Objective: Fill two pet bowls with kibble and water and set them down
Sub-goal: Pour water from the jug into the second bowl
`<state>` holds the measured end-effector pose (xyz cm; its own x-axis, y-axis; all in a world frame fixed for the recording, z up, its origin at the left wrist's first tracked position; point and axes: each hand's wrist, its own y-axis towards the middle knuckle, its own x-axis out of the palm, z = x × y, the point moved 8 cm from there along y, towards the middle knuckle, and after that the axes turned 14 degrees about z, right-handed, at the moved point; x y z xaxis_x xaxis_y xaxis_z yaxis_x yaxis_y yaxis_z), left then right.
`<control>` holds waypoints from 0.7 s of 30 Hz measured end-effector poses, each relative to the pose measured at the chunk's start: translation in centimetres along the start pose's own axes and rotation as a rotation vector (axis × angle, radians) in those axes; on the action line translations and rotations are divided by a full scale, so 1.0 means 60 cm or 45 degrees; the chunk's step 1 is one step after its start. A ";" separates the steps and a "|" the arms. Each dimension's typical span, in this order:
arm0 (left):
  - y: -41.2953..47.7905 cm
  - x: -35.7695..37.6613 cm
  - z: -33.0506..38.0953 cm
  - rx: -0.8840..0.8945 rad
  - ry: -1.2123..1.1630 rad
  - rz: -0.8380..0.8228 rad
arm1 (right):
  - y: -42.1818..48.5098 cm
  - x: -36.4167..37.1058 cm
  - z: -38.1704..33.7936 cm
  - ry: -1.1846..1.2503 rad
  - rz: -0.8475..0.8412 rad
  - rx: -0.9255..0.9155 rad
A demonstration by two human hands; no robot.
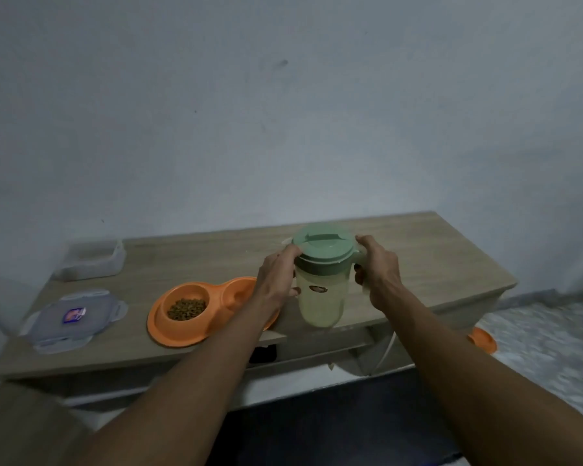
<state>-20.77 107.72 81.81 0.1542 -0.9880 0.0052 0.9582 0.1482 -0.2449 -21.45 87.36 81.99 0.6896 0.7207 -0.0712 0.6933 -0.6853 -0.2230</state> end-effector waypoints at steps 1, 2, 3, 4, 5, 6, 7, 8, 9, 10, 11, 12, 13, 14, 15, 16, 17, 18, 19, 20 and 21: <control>-0.001 0.002 -0.002 -0.007 -0.033 0.020 | 0.006 0.002 0.001 0.007 -0.008 0.012; -0.002 0.003 -0.003 -0.009 -0.058 0.036 | 0.010 0.004 0.003 0.020 -0.013 0.025; -0.003 0.004 -0.006 -0.020 -0.087 0.051 | 0.014 0.005 0.005 0.036 -0.011 0.038; -0.004 0.004 -0.008 -0.037 -0.125 0.071 | 0.020 0.007 0.007 0.049 -0.010 0.050; -0.005 0.004 -0.011 -0.048 -0.160 0.089 | 0.024 0.010 0.009 0.053 -0.013 0.058; -0.006 0.006 -0.014 -0.047 -0.176 0.094 | 0.027 0.012 0.008 0.053 -0.018 0.060; -0.006 0.007 -0.019 -0.045 -0.182 0.108 | 0.029 0.017 0.009 0.046 -0.036 0.067; -0.004 0.007 -0.027 -0.051 -0.186 0.127 | 0.032 0.021 0.010 0.045 -0.039 0.073; -0.002 0.004 -0.038 -0.072 -0.184 0.165 | 0.034 0.025 0.011 0.052 -0.037 0.082; 0.000 0.001 -0.052 -0.097 -0.157 0.212 | 0.035 0.028 0.012 0.059 -0.034 0.091; -0.001 -0.001 -0.069 -0.120 -0.117 0.249 | 0.036 0.032 0.012 0.063 -0.038 0.095; -0.006 -0.002 -0.085 -0.142 -0.079 0.272 | 0.036 0.037 0.012 0.058 -0.052 0.097; -0.012 0.001 -0.099 -0.155 -0.047 0.270 | 0.036 0.041 0.010 0.049 -0.066 0.090; -0.017 0.002 -0.112 -0.160 -0.030 0.264 | 0.035 0.045 0.008 0.034 -0.079 0.079; -0.021 0.005 -0.122 -0.160 -0.023 0.257 | 0.036 0.049 0.006 0.013 -0.087 0.066; -0.025 0.006 -0.130 -0.156 -0.022 0.246 | 0.037 0.052 0.005 -0.009 -0.088 0.055; -0.026 0.008 -0.135 -0.152 -0.017 0.239 | 0.038 0.054 0.004 -0.025 -0.087 0.045; -0.027 0.009 -0.138 -0.150 -0.002 0.237 | 0.039 0.057 0.003 -0.035 -0.085 0.038; -0.026 0.009 -0.140 -0.155 0.015 0.244 | 0.040 0.058 0.003 -0.043 -0.083 0.031; -0.026 0.007 -0.142 -0.163 0.022 0.257 | 0.039 0.061 0.003 -0.057 -0.085 0.025; -0.024 0.007 -0.143 -0.168 0.021 0.264 | 0.039 0.062 0.002 -0.070 -0.085 0.017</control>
<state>-24.15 106.72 73.84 0.3391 -0.9379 -0.0738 0.8666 0.3419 -0.3633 -17.30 88.44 81.11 0.6294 0.7695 -0.1087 0.7341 -0.6346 -0.2416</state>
